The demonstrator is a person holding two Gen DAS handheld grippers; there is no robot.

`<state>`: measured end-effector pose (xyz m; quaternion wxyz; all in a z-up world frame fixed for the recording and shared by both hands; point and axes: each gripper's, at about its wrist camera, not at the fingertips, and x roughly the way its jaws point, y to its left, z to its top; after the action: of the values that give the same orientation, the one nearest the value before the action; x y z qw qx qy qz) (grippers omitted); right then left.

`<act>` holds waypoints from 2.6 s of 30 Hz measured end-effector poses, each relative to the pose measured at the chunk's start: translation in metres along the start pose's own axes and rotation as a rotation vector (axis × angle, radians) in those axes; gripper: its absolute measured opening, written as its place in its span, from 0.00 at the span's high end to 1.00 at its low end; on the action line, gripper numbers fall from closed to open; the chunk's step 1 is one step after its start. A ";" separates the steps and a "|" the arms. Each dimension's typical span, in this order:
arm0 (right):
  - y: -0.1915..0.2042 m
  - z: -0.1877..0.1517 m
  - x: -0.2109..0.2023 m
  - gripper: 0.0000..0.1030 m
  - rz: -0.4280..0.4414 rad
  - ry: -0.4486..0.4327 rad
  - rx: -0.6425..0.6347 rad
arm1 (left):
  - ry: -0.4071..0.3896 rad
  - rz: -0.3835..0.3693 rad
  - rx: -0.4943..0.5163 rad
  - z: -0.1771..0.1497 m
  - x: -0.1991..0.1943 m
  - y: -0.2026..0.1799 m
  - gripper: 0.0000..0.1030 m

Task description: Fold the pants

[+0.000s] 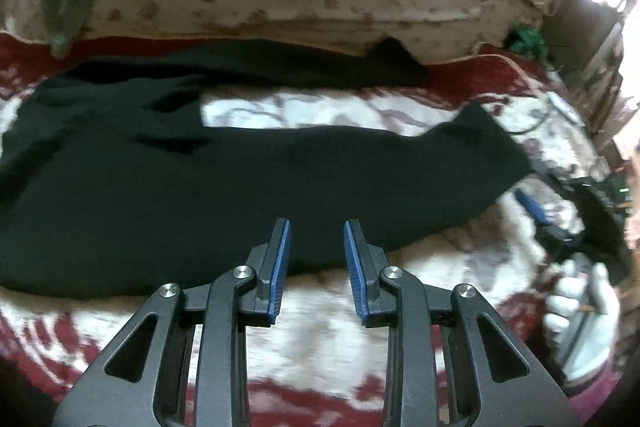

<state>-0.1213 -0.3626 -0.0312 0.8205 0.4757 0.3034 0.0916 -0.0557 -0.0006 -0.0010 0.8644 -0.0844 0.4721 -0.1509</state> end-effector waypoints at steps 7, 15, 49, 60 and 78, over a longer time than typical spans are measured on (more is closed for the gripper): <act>0.022 0.004 -0.013 0.50 -0.217 0.076 -0.266 | -0.040 -0.130 0.099 0.004 -0.003 -0.043 0.47; 0.026 -0.003 0.018 0.50 -0.266 0.179 -0.439 | -0.021 -0.092 0.319 0.001 0.026 -0.096 0.47; 0.058 0.002 -0.022 0.73 -0.530 0.150 -0.821 | 0.060 -0.085 0.511 -0.017 0.077 -0.131 0.90; 0.036 0.039 -0.085 0.51 -0.464 0.032 -0.473 | 0.128 -0.222 0.531 -0.029 0.065 -0.150 0.61; 0.027 0.041 0.022 0.87 -0.379 0.185 -0.619 | 0.111 -0.236 0.426 -0.026 0.050 -0.133 0.61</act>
<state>-0.0763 -0.3686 -0.0029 0.8970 0.1304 0.4170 0.0678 -0.0764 -0.1429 -0.0163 0.8119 0.0536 0.4632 -0.3512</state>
